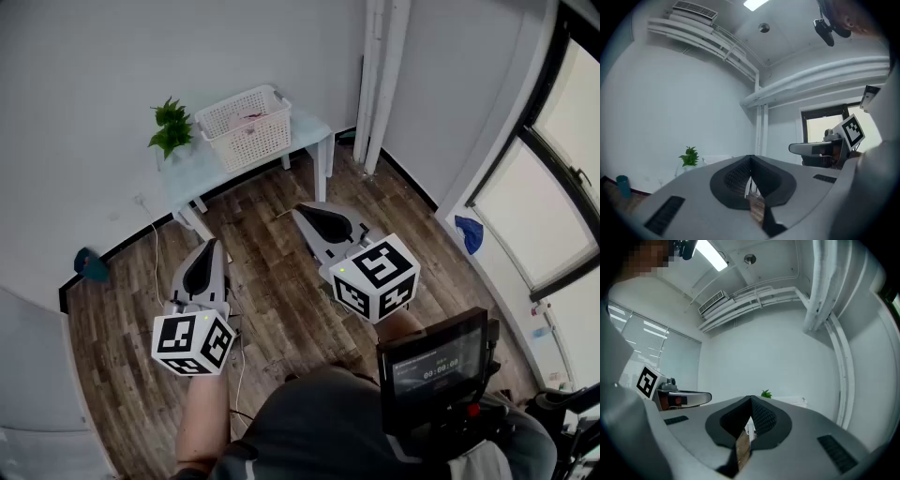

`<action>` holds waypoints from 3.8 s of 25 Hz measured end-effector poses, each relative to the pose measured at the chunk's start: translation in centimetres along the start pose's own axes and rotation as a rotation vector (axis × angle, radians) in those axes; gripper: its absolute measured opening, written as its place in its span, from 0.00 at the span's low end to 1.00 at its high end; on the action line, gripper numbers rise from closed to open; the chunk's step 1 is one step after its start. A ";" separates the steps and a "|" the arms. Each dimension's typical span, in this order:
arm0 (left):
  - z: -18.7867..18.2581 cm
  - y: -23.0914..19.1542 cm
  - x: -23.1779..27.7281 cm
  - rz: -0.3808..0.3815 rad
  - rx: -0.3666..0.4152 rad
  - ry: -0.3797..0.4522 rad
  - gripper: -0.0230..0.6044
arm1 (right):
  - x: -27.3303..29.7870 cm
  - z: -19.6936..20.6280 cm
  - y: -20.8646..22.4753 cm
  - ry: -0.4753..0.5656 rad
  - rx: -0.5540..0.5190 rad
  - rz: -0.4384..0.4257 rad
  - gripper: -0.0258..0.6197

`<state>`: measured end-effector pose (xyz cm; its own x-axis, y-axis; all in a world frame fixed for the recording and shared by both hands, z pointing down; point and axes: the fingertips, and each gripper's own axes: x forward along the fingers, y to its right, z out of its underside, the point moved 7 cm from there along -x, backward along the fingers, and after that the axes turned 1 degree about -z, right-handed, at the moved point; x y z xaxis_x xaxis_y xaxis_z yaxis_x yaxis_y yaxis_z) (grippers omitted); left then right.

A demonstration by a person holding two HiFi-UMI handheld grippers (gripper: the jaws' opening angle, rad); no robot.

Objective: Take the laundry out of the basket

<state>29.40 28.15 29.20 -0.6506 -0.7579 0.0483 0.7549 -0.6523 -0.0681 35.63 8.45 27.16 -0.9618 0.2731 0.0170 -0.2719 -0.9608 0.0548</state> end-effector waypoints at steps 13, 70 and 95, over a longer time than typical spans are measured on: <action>0.3 -0.8 -0.9 -0.018 -0.030 0.003 0.05 | 0.5 -0.1 -0.5 -0.009 -0.010 -0.018 0.07; -0.7 -9.3 13.6 -0.078 -0.004 0.007 0.05 | 14.8 -1.0 10.2 0.065 -0.016 -0.138 0.07; 0.0 -15.5 25.8 -0.028 -0.046 0.010 0.05 | 25.1 0.3 17.9 0.011 0.000 -0.119 0.07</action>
<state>0.91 18.76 31.50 -0.6724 -0.7391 0.0407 0.7319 -0.6720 -0.1127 6.67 -1.89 28.90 -0.9228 0.3852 -0.0003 -0.3846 -0.9214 0.0556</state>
